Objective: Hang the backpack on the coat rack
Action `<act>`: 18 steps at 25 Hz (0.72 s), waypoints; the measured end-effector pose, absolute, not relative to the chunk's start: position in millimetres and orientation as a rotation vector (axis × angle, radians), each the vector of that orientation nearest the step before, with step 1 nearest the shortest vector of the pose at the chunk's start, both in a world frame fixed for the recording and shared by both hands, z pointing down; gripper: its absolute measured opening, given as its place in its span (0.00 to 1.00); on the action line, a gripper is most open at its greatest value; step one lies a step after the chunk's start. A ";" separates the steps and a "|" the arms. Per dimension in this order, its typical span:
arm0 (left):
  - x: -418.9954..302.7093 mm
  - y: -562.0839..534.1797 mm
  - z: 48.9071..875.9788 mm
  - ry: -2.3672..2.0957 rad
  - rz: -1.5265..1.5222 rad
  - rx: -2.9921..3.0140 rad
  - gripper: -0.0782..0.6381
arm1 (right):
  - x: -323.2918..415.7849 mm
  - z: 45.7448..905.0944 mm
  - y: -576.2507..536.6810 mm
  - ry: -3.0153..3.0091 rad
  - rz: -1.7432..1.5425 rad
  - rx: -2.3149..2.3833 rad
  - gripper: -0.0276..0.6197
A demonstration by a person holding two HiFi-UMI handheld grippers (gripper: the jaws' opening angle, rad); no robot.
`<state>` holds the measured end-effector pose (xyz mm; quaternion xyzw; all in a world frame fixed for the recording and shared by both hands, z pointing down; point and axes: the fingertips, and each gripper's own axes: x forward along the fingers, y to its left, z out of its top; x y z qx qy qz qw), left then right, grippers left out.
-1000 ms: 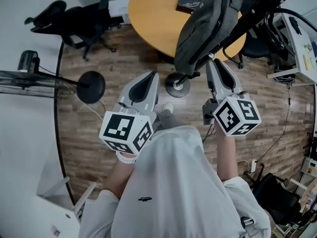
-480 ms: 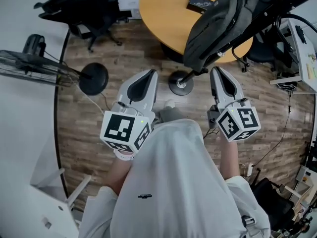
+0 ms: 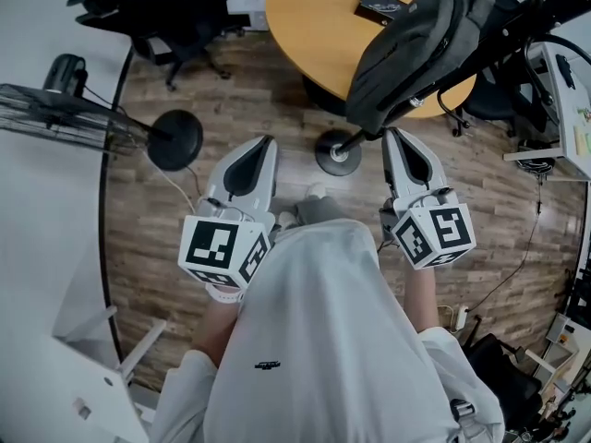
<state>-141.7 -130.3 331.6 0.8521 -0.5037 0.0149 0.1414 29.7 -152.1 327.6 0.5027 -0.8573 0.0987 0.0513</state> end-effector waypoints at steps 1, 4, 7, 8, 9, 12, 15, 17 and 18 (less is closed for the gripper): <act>-143.0 -130.4 332.8 -1.458 0.046 2.455 0.13 | 28.5 327.9 -151.9 -2.610 0.295 1.524 0.05; -143.5 -130.7 335.5 -1.453 0.040 2.449 0.13 | 28.6 330.0 -152.9 -2.621 0.308 1.527 0.05; -141.7 -129.4 337.1 -1.442 0.041 2.449 0.13 | 28.3 331.1 -153.6 -2.628 0.311 1.530 0.05; -141.1 -129.2 337.3 -1.439 0.041 2.451 0.13 | 27.7 331.3 -153.2 -2.629 0.308 1.527 0.05; -140.8 -129.1 337.6 -1.436 0.041 2.452 0.13 | 26.8 331.5 -152.6 -2.630 0.306 1.524 0.05; -140.5 -129.6 337.6 -1.431 0.037 2.454 0.13 | 23.2 332.3 -150.4 -2.633 0.302 1.512 0.05; -138.9 -129.6 337.3 -1.425 0.032 2.460 0.13 | 20.7 332.9 -148.4 -2.632 0.292 1.498 0.05; -137.0 -129.1 337.4 -1.420 0.034 2.463 0.13 | 21.2 332.5 -147.5 -2.633 0.292 1.499 0.05; -136.1 -128.8 337.3 -1.418 0.035 2.463 0.13 | 21.8 332.1 -147.2 -2.634 0.293 1.501 0.05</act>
